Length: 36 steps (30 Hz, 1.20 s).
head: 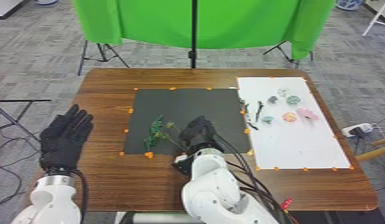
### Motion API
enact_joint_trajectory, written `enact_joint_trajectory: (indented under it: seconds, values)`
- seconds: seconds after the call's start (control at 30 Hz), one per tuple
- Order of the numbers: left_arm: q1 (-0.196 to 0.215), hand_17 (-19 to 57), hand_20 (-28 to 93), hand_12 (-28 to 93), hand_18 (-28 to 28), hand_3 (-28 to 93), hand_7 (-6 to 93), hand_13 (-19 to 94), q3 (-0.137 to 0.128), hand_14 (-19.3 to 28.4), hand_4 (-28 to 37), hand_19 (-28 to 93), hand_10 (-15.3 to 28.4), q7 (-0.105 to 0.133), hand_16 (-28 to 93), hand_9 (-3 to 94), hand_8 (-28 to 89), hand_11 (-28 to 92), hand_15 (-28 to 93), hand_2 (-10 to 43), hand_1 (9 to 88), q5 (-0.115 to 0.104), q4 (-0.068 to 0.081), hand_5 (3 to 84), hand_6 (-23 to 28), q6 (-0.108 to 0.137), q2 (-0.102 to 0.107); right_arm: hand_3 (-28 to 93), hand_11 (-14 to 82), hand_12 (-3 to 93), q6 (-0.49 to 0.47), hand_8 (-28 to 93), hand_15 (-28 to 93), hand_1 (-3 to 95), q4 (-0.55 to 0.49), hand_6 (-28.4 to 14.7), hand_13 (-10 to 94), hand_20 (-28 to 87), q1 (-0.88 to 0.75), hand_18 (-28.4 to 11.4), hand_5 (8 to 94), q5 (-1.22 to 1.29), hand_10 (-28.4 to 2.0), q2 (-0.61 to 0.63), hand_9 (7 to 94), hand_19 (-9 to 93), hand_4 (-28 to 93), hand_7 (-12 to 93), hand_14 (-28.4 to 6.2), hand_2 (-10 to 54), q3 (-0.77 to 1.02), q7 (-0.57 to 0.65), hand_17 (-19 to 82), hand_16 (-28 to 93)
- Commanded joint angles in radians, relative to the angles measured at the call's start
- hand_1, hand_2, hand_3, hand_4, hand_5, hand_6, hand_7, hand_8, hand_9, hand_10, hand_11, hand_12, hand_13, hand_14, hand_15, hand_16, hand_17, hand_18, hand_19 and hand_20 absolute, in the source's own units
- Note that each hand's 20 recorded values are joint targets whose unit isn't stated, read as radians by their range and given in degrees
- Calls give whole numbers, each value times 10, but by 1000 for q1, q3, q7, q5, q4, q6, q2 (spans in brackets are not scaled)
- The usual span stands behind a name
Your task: Arrange flowers
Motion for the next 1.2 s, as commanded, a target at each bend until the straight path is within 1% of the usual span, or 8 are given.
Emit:
enact_joint_trajectory:
  seconds: [0.03, 0.3, 0.47, 0.73, 0.87, 0.97, 1.1, 1.2]
  values:
    - [22, -48, 103, 69, 131, 791, 61, 273, 7, 139, -283, 291, 145, -7, -55, 371, -86, 157, 207, 128, 270, -34, -4, 459, 98, -18, -19, 827, 309, 317, -5, -33, 675, 469, -23, -68, 699, 439, -35, -264, 713, 12, -176, 20, 755, 932, -268, 237, -151, -95, 9, -28, 437, 238]
    - [34, -48, 102, 69, 131, 790, 60, 274, -9, 139, -283, 291, 145, 3, -56, 371, -86, 158, 208, 128, 270, -40, -7, 458, 98, -29, -25, 827, 315, 295, 40, -104, 674, 459, -58, -66, 701, 429, -39, -266, 715, 15, -180, 47, 758, 932, -265, 198, -152, -95, 45, -47, 435, 213]
    - [50, -48, 102, 69, 131, 790, 59, 274, -21, 139, -283, 291, 145, 15, -56, 371, -86, 158, 207, 127, 269, -42, -11, 458, 98, -38, -41, 825, 316, 288, 51, -84, 672, 453, -73, -63, 702, 426, -19, -262, 716, -28, -179, 115, 764, 932, -263, 205, -150, -95, 125, -179, 431, 213]
    - [92, -47, 102, 69, 131, 790, 59, 273, -50, 139, -283, 291, 145, 41, -56, 371, -86, 157, 208, 130, 274, -49, -36, 458, 98, -31, -51, 826, 344, 223, -215, -116, 651, 392, -30, -60, 690, 407, 30, -256, 719, -163, -190, 254, 744, 932, -240, 184, -150, -95, 323, -132, 413, 221]
    - [101, -47, 102, 69, 131, 790, 59, 274, -48, 140, -283, 291, 145, 65, -56, 372, -86, 157, 208, 130, 275, -59, -41, 458, 98, -5, -47, 811, 345, 218, -208, -115, 667, 366, 68, -76, 670, 411, 71, -257, 693, -234, -199, 255, 720, 932, -247, 157, -156, -95, 318, -97, 409, 223]
    - [96, -46, 101, 69, 131, 792, 62, 277, -40, 139, -283, 290, 146, 66, -56, 376, -85, 160, 208, 128, 275, -78, -41, 462, 99, -9, -48, 811, 358, 219, -219, -111, 689, 377, 134, -72, 675, 431, 99, -257, 693, -304, -195, 248, 726, 932, -264, 155, -157, -95, 298, -81, 417, 225]
    - [90, -44, 101, 70, 130, 794, 65, 280, -35, 139, -283, 290, 148, 67, -56, 381, -86, 162, 209, 127, 274, -68, -41, 464, 99, -9, -43, 777, 368, 224, -286, -110, 696, 360, 145, -80, 681, 460, 106, -263, 690, -323, -195, 256, 732, 932, -280, 143, -156, -95, 297, -88, 428, 228]
    - [98, -44, 102, 70, 130, 793, 67, 283, -37, 139, -283, 290, 148, 73, -57, 382, -86, 163, 211, 128, 275, -80, -53, 466, 100, 29, -44, 757, 372, 229, -345, -105, 697, 334, 149, -99, 680, 473, 109, -265, 679, -317, -200, 259, 725, 932, -282, 107, -157, -95, 283, -98, 428, 237]
